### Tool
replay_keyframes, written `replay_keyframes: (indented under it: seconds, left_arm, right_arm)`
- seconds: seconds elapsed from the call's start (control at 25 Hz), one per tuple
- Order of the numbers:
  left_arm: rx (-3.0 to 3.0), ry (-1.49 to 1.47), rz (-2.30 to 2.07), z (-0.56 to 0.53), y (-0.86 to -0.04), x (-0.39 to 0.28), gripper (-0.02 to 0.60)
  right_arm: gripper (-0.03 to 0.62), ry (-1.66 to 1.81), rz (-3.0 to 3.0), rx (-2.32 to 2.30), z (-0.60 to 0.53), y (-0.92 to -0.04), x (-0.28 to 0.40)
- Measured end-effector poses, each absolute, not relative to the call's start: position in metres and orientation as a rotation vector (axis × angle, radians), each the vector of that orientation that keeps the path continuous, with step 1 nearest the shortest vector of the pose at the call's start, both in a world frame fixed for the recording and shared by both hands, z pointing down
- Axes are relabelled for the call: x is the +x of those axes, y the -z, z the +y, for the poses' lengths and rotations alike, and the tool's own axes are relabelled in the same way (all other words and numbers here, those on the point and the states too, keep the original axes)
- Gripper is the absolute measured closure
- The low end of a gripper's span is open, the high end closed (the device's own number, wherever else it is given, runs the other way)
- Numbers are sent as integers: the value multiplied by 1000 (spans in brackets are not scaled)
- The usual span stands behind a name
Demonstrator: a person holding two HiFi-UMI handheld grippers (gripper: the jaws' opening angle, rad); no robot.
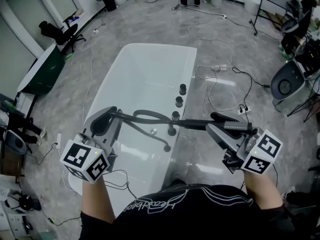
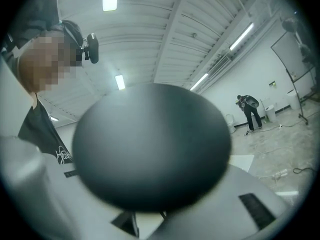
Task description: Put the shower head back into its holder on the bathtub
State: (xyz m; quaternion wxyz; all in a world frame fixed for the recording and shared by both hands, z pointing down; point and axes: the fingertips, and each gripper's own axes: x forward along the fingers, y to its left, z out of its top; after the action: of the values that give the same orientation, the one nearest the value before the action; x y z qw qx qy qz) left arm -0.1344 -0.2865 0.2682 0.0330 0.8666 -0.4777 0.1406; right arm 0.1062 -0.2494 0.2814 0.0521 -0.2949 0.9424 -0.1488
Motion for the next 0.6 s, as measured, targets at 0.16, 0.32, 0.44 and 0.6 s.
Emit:
replay_keyframes:
  seconds: [0.16, 0.32, 0.44, 0.6]
  left_arm:
    - [2614, -458, -1413, -283, -305, -140, 517]
    - [2560, -491, -1365, -279, -344, -138, 517]
    - [2537, -516, -1323, -276, -368, -133, 517]
    - [2505, -533, -1291, -273, -398, -134, 517]
  right_arm:
    - [461, 515, 2868, -913, -250, -294, 98]
    - [461, 562, 2873, -939, -251, -306, 97]
    - [461, 583, 2879, -957, -250, -311, 97]
    - [462, 601, 2885, -979, -249, -317, 92]
